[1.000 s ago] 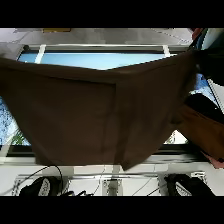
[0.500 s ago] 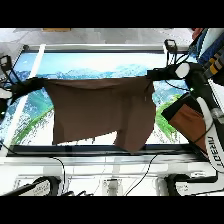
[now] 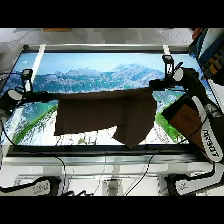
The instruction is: Fold the clothes and pants, and hang the long-sleeved shirts on hangers.
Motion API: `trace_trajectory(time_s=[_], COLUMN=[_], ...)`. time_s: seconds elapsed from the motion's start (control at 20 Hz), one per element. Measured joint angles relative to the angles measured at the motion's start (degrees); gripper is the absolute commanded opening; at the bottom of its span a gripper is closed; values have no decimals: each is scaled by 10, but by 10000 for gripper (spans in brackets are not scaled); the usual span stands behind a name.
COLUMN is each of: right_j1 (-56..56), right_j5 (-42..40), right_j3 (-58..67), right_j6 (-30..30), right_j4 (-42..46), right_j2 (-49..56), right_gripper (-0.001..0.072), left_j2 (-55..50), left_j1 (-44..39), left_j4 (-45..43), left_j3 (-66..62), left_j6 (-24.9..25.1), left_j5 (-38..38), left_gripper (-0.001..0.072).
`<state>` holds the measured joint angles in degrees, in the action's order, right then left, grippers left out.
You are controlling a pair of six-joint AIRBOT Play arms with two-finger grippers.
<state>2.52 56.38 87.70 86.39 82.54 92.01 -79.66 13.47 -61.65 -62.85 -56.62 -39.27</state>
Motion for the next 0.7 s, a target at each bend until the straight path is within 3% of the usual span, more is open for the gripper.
trace_trajectory(time_s=[0.05, 0.15, 0.25, 0.35, 0.45, 0.65, 0.7], right_j1=[-2, -8, -24, -54, -93, -167, -178], right_j5=[8, 30, 76, 145, 225, 335, 344], right_j3=[-3, -7, -9, -11, -22, -101, -133], right_j6=[0, -3, -21, -44, -69, -100, -110], right_j4=[4, 13, 35, 45, 31, -89, -125], right_j2=[0, -3, -9, -14, -20, -44, -51], right_gripper=[464, 329, 308, 305, 240, 252, 315], left_j2=[-2, -1, 12, 31, 50, 97, 106], left_j1=[0, 3, 16, 40, 74, 170, 190], left_j4=[-3, -8, -14, -25, -34, -28, -18], left_j3=[0, 0, 0, 0, 1, 42, 61], left_j6=[0, -2, -5, -14, -19, -24, -24], left_j5=[-10, -39, -87, -146, -204, -269, -271], left_gripper=[688, 685, 583, 580, 580, 579, 580])
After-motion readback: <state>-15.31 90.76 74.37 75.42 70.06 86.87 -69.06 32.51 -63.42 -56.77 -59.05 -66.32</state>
